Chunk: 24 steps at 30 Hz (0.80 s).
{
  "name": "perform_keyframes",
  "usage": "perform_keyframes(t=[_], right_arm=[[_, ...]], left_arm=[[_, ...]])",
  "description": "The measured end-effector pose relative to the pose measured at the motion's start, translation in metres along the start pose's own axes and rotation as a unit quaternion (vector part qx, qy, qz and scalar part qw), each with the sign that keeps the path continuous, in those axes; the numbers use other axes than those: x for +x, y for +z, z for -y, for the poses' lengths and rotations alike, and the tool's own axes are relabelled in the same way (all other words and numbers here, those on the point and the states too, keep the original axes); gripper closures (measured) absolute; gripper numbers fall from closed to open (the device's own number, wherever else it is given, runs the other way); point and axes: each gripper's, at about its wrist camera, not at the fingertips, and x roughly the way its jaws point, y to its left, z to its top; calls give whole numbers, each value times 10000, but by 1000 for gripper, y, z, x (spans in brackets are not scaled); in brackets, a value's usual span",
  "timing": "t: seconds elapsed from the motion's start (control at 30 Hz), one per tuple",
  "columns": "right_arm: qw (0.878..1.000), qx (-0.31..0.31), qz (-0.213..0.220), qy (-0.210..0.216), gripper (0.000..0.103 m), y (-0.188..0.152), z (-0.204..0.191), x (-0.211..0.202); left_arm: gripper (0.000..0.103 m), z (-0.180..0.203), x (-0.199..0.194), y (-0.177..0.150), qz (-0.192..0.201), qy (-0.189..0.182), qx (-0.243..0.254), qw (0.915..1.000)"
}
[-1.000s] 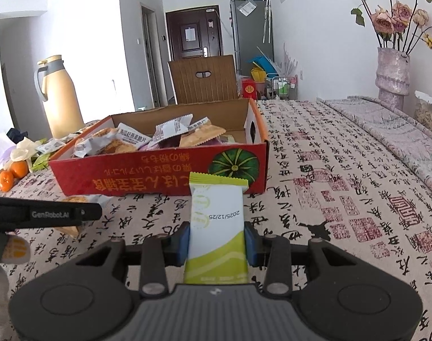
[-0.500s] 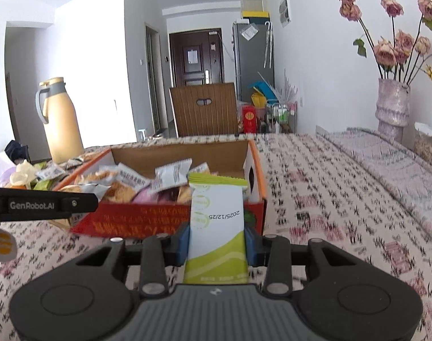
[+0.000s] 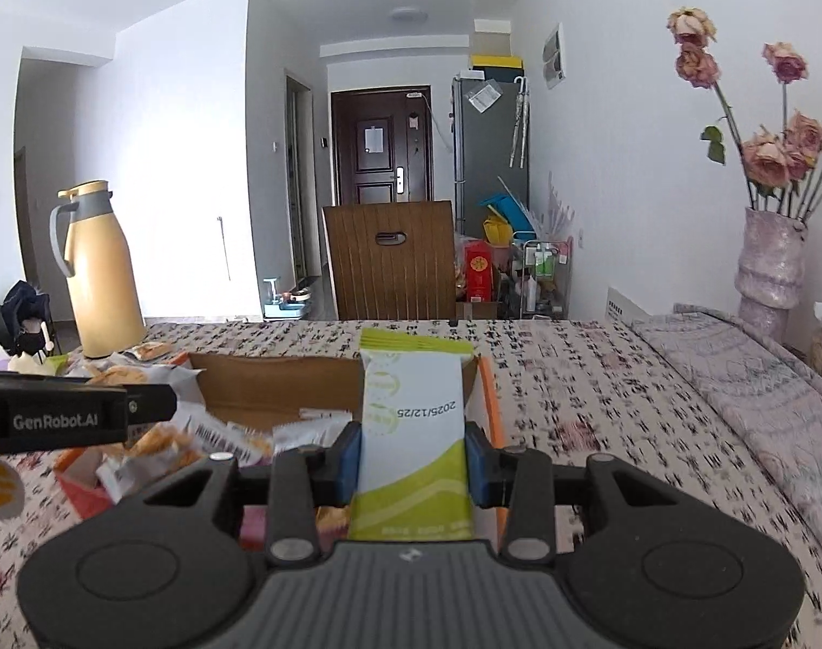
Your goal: Organize snacks
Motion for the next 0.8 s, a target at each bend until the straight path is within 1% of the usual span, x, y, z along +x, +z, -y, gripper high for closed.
perform_keyframes(t=[0.2, 0.23, 0.27, 0.43, 0.47, 0.5, 0.53, 0.57, 0.6, 0.63, 0.67, 0.7, 0.8], right_arm=[[9999, -38, -107, -4, 65, 17, 1, 37], [9998, -46, -195, -19, 65, 19, 1, 50], [9998, -46, -195, -19, 65, 19, 1, 50], [9985, -15, -533, -118, 65, 15, 4, 82], [9983, 13, -580, -111, 64, 14, 5, 86], [9980, 52, -621, -76, 64, 13, 6, 89], [9979, 94, -640, -55, 62, 11, 7, 90], [9979, 140, -627, -43, 50, 10, 9, 90], [9980, 176, -607, -19, 32, 10, 10, 88], [9982, 206, -558, -6, 23, 10, 10, 86], [9987, 221, -469, -24, 9, 9, 11, 82], [9990, 221, -399, -40, 4, 9, 12, 77], [9990, 303, -331, 0, 1, 7, 15, 63]], left_arm=[[55, -3, 28, 11, -59, 154, -1, 9999], [55, -3, 33, 11, -84, 166, -11, 9998], [55, -4, 37, 11, -111, 178, -28, 9998], [54, -12, 55, 8, -281, 247, -163, 9992], [49, -13, 56, 7, -289, 251, -168, 9991], [38, -14, 56, 6, -279, 258, -180, 9991], [30, -15, 54, 5, -230, 282, -181, 9992], [16, -17, 52, 5, -165, 315, -175, 9992], [5, -18, 49, 5, -89, 341, -174, 9992], [1, -19, 46, 5, -13, 354, -182, 9992], [0, -21, 42, 5, 49, 366, -195, 9991], [0, -22, 39, 5, 59, 373, -208, 9991], [0, -27, 32, 6, 69, 294, -273, 9992]])
